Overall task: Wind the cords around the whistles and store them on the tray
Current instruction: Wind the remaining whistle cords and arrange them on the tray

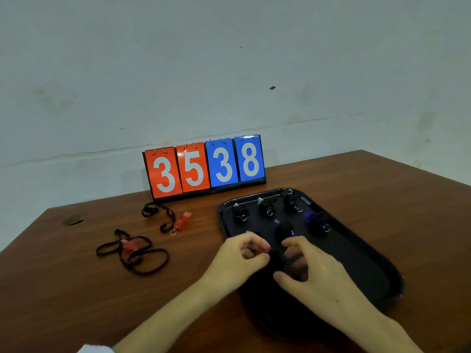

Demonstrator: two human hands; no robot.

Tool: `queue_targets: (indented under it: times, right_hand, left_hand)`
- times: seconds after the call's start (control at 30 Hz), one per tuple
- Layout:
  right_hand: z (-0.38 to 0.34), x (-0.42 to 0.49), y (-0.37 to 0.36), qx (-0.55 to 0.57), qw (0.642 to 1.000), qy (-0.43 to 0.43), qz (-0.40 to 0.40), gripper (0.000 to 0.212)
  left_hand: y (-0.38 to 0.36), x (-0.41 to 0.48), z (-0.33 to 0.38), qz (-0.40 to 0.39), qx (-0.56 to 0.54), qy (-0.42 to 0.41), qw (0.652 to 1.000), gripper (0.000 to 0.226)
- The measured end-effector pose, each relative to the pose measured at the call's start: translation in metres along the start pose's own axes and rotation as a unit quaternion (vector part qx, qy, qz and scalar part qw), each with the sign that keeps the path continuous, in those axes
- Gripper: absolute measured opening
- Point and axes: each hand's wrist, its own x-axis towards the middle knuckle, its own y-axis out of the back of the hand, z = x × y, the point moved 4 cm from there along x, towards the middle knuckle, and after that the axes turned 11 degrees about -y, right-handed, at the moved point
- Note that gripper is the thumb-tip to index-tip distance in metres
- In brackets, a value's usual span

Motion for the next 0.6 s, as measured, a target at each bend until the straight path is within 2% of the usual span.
queue_targets:
  times: [0.07, 0.1, 0.3, 0.43, 0.5, 0.6]
  right_hand:
    - [0.005, -0.002, -0.004, -0.012, 1.0, 0.011, -0.024, 0.062]
    - [0.005, -0.003, -0.005, -0.015, 0.999, 0.019, -0.024, 0.062]
    - [0.011, -0.005, -0.006, 0.002, 1.0, 0.017, 0.007, 0.037]
    - [0.01, -0.008, -0.006, -0.023, 1.0, 0.012, 0.017, 0.03]
    - [0.008, -0.007, -0.006, -0.026, 1.0, 0.008, 0.009, 0.032]
    - [0.002, -0.005, -0.001, -0.019, 1.0, -0.001, 0.009, 0.037]
  left_hand:
    - [-0.008, -0.001, -0.002, -0.009, 0.041, -0.024, 0.999, 0.016]
    - [-0.011, -0.002, -0.003, -0.015, 0.057, -0.034, 0.998, 0.016]
    - [-0.026, -0.013, 0.002, -0.054, 0.166, -0.106, 0.979, 0.008]
    - [-0.029, -0.017, -0.002, -0.067, 0.269, -0.157, 0.948, 0.028]
    - [-0.028, -0.02, 0.001, -0.044, 0.267, -0.18, 0.946, 0.036]
    - [-0.01, -0.019, 0.001, 0.029, 0.258, -0.187, 0.948, 0.034]
